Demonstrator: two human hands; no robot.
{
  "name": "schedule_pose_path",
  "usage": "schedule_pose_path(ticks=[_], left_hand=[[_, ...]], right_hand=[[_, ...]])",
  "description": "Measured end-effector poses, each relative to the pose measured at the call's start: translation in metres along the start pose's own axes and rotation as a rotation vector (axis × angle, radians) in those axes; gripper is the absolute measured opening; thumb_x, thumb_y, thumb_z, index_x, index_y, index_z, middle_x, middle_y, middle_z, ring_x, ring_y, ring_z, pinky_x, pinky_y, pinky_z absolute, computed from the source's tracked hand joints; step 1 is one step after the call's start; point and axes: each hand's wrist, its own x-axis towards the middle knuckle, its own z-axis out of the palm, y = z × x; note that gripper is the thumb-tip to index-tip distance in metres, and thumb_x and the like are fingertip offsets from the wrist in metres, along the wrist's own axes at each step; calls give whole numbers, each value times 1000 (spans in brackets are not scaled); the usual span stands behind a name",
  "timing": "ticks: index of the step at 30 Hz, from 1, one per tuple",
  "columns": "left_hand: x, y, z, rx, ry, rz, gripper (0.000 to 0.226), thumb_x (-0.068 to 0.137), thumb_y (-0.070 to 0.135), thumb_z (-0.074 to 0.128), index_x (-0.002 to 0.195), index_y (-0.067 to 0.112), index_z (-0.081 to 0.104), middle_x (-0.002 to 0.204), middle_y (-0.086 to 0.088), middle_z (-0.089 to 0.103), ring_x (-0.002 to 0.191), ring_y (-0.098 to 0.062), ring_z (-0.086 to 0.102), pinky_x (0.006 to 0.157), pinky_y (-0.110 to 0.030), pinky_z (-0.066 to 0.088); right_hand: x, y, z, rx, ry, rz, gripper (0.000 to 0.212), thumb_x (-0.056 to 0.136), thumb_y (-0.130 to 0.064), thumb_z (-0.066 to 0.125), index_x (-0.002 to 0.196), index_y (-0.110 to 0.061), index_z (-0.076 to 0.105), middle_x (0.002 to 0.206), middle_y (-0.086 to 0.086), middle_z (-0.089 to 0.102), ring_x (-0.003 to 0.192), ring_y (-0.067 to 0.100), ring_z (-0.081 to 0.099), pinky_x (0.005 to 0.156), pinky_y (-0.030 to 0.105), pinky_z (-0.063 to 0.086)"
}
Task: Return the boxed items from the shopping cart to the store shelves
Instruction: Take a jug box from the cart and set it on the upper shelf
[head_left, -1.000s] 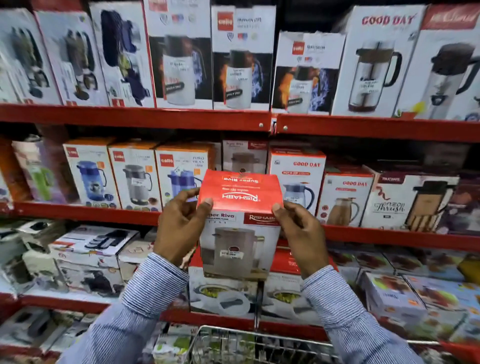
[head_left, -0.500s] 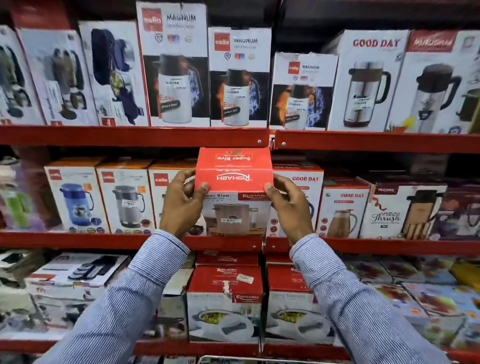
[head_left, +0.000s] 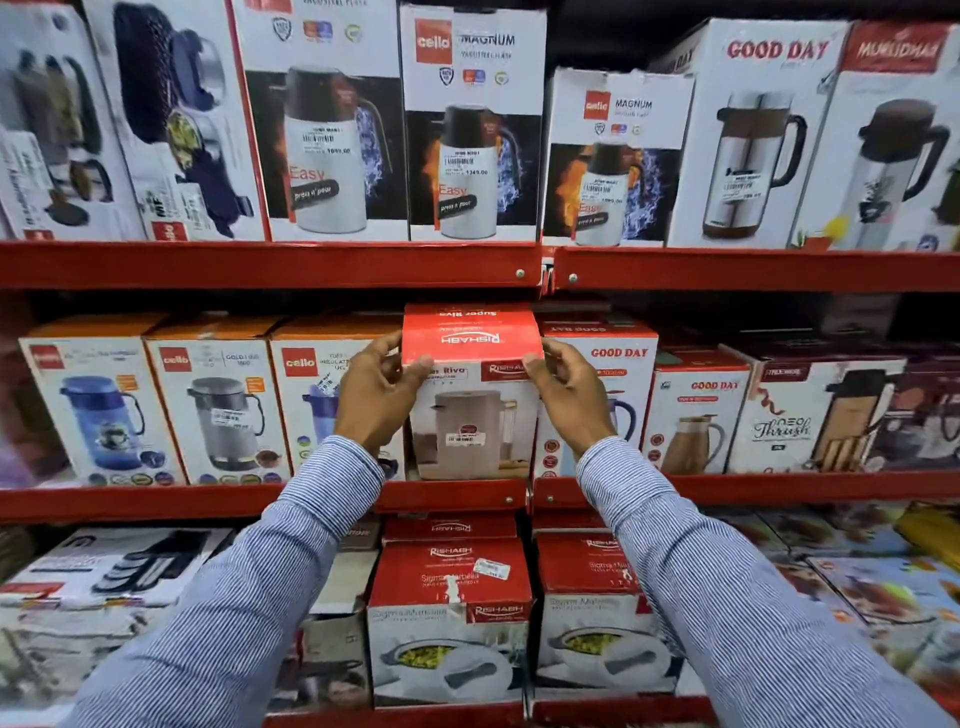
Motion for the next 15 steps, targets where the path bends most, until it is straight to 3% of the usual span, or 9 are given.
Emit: schedule_pose_path(ticks=[5, 8, 10, 12, 15], left_hand=[[13, 2, 10, 130, 79, 55, 44, 88, 22, 70, 131, 16, 58, 113, -10, 76, 100, -19, 74, 94, -42, 58], [18, 1, 15, 194, 164, 77, 41, 86, 30, 72, 123, 19, 58, 110, -6, 77, 96, -18, 74, 92, -44, 59], [21, -1, 18, 262, 201, 92, 37, 87, 35, 70, 120, 22, 60, 110, -4, 76, 97, -18, 72, 98, -40, 54], [23, -1, 21, 356, 232, 107, 34, 89, 39, 66, 119, 23, 64, 104, -7, 76, 96, -24, 70, 99, -28, 43], [23, 3, 24, 436, 240, 128, 36, 92, 38, 62, 123, 20, 64, 110, -9, 75, 100, -27, 69, 93, -25, 37]], right_hand=[[19, 1, 6, -73, 2, 16, 42, 93, -33, 58, 130, -14, 59, 120, 2, 70, 109, 15, 65, 94, 26, 49], [24, 1, 9, -98, 78, 0, 42, 89, -34, 64, 125, -13, 65, 113, -6, 69, 101, 8, 63, 87, 17, 48], [28, 3, 10, -93, 164, 4, 41, 83, -36, 71, 116, -11, 70, 109, -2, 74, 96, 9, 68, 90, 27, 55], [32, 5, 11, -88, 225, 18, 38, 77, -40, 77, 103, -13, 76, 93, 1, 79, 84, 13, 73, 83, 39, 60], [34, 4, 11, -124, 256, -6, 31, 75, -38, 79, 94, -13, 79, 83, 2, 79, 71, 14, 73, 78, 39, 61]])
